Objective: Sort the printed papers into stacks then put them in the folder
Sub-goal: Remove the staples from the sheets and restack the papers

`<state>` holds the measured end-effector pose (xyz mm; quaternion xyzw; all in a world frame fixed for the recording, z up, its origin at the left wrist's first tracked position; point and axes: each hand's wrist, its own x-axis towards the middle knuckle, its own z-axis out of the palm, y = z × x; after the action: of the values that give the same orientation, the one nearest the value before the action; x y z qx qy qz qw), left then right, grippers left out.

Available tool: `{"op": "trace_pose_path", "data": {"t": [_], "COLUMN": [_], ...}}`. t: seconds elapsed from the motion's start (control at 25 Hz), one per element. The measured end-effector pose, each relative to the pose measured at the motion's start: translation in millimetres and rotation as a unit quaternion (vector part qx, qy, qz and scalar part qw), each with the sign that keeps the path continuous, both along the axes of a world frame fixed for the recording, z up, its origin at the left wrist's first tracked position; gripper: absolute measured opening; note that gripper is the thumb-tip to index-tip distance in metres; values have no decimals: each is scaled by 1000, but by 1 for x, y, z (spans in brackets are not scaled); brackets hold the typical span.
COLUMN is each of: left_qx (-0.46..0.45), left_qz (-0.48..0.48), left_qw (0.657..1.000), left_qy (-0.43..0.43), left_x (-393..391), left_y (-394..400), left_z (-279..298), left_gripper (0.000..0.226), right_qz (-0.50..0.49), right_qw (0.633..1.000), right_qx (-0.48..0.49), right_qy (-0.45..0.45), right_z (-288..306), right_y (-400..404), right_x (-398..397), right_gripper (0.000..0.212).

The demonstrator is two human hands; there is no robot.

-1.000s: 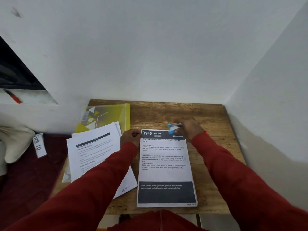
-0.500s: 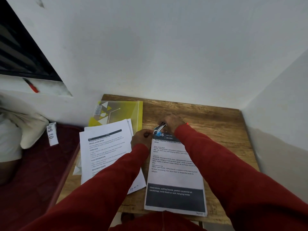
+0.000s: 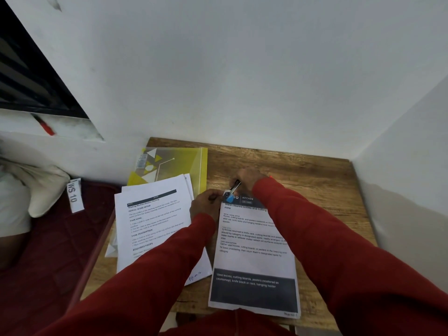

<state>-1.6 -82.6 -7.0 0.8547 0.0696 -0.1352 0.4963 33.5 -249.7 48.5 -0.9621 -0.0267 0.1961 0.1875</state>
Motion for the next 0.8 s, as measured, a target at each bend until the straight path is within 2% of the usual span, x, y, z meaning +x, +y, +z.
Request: {"op": "trace_pose_path", "data": {"t": [0.24, 0.52, 0.68, 0.8], "left_qx": [-15, 7, 14, 24], "left_qz": [-11, -20, -15, -13], "left_qw": [1000, 1000, 1000, 1000], "left_qy": [-4, -1, 1, -9], "left_x": [-1, 1, 0, 0], "left_y": [2, 1, 1, 0], "left_z": [2, 4, 2, 0], "left_gripper": [9, 9, 6, 7], "right_qz": [3, -6, 42, -31], "right_qw": [1000, 1000, 999, 997], "right_qx": [5, -17, 8, 68], "right_qy": [24, -2, 1, -28], "right_z": [0, -8, -1, 8], "right_y": [2, 3, -5, -27], "right_x": [1, -6, 2, -9], "right_gripper": [20, 16, 22, 27]}}
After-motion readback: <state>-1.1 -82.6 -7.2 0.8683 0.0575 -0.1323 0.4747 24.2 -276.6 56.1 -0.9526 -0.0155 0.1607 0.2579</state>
